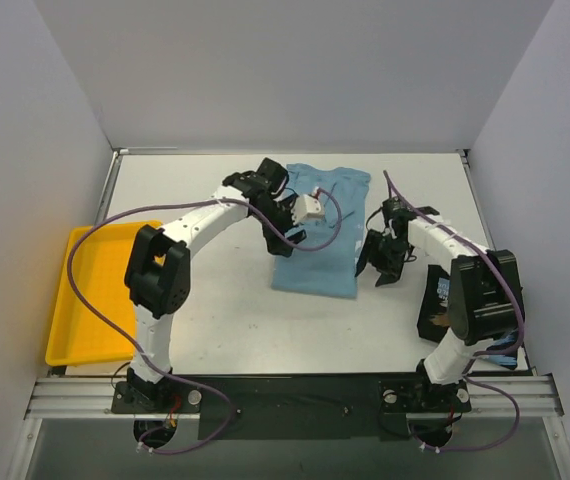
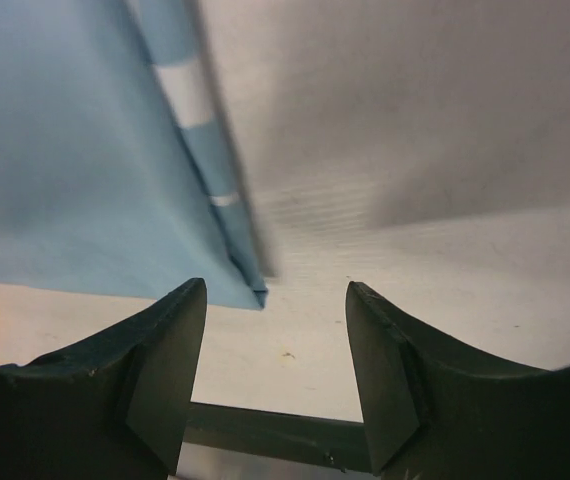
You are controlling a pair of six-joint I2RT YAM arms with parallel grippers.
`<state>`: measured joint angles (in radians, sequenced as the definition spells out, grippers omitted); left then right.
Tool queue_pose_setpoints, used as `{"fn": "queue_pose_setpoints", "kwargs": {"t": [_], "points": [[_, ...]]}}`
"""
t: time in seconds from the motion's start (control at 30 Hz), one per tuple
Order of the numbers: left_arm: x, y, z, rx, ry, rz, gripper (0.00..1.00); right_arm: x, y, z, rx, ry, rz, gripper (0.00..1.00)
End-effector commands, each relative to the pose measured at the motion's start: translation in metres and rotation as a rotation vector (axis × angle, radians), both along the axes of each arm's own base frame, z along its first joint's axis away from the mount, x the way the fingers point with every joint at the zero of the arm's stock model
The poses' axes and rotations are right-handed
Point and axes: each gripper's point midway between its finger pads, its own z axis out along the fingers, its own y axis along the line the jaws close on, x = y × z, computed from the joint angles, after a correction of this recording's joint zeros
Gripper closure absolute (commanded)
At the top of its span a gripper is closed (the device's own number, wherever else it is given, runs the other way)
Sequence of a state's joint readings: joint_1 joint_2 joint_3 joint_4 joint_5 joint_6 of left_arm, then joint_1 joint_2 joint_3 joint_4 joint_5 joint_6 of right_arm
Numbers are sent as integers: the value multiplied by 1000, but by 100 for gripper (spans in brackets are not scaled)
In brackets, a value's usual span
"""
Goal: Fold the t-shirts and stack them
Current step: Grab one side of the 2/3 rectangular tshirt with both arms
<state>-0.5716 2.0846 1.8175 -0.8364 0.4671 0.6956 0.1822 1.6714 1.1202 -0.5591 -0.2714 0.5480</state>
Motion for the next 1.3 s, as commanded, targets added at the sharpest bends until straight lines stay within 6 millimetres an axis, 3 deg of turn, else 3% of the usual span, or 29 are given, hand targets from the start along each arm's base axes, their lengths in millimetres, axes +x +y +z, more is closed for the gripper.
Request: {"fn": "queue_pose_setpoints", "kwargs": {"t": [0.0, 0.1, 0.17, 0.43, 0.5, 0.6, 0.67, 0.7, 0.73, 0.77, 0.83, 1.03, 1.27], "points": [[-66, 12, -13, 102, 15, -238, 14, -37, 17, -23, 44, 106, -16, 46], [-91, 13, -31, 128, 1, -317, 13, -41, 22, -33, 68, 121, -39, 46], [-96, 14, -39, 143, -25, -325, 13, -43, 27, -40, 80, 121, -50, 46], [-78, 28, -71, 239, -123, -233, 19, -65, 30, -62, 71, 174, -71, 53], [-74, 27, -76, 233, -139, -212, 23, -64, 32, -65, 79, 181, -75, 64], [-75, 19, -74, 189, -130, -206, 32, -60, 37, -67, 101, 185, -83, 84], [-79, 15, -73, 171, -113, -207, 50, -57, 36, -67, 99, 179, -90, 91], [-79, 15, -73, 172, -113, -206, 66, -56, 36, -67, 97, 175, -90, 94], [-80, 16, -72, 177, -103, -202, 74, -56, 35, -67, 95, 172, -91, 100], [-81, 17, -71, 181, -96, -202, 89, -55, 34, -65, 97, 165, -87, 100], [-86, 22, -66, 197, -68, -192, 100, -57, 34, -61, 107, 156, -74, 100], [-108, 31, -43, 185, -14, -192, 100, -84, 35, -37, 116, 145, 13, 100], [-176, 45, -13, 175, 88, -259, 100, -140, 41, -12, 99, 155, 176, 100]]}}
